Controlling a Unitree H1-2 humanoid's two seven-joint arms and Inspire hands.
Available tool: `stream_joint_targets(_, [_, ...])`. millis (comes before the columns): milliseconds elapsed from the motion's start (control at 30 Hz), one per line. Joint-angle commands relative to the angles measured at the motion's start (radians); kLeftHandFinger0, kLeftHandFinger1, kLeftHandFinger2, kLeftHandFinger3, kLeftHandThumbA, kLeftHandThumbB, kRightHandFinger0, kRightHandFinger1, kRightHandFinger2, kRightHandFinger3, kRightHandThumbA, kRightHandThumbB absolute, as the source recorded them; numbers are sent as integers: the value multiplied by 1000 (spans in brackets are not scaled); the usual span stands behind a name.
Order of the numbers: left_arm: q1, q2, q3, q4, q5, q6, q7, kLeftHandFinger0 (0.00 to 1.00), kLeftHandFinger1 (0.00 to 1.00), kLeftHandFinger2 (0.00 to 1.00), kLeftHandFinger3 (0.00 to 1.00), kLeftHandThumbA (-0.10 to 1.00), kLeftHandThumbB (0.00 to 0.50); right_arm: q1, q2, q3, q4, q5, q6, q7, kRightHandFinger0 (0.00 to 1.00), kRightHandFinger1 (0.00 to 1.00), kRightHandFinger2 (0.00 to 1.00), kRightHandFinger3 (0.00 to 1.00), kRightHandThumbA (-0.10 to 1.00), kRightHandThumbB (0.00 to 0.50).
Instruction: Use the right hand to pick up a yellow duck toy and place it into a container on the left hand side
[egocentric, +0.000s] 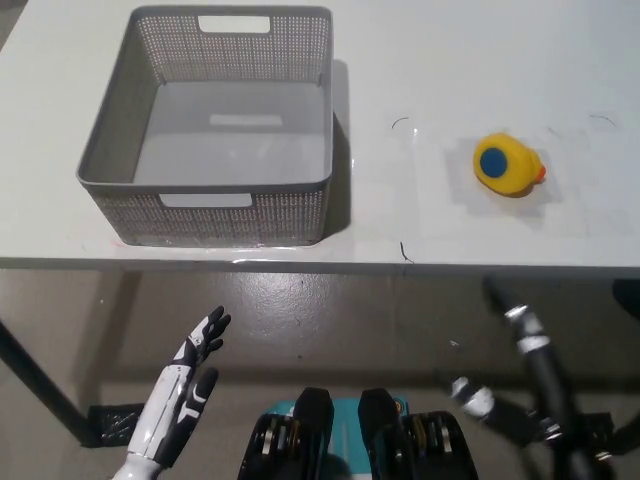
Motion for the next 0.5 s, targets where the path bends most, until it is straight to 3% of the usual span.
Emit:
stream_joint_targets(0, [-14,12,7,-47,12,-39,-4,1000,1000,1000,1000,1000,178,-85,-42,-99,-83,-21,95,-42,1000,1000,1000,1000,828,345])
stream_joint_targets(67, [-17,13,10,-45,3,-41,-6,1000,1000,1000,1000,1000,179,-121,-58,-130,-87,-14,111,-42,1000,1000,1000,1000,823,290])
stream_joint_targets(100, [-17,13,11,-47,1,-38,-7,1000,1000,1000,1000,1000,176,-147,-69,-150,-91,-4,137,-38,1000,1000,1000,1000,799,318])
stream_joint_targets(333, [-13,16,10,-56,11,-31,-9,1000,1000,1000,1000,1000,182,-336,-141,-209,-120,-67,366,-9,1000,1000,1000,1000,899,332])
stream_joint_targets(467, [-11,22,11,-62,4,-19,-17,1000,1000,1000,1000,1000,187,-461,-235,-161,-76,-213,474,39,1000,1000,1000,1000,1000,427])
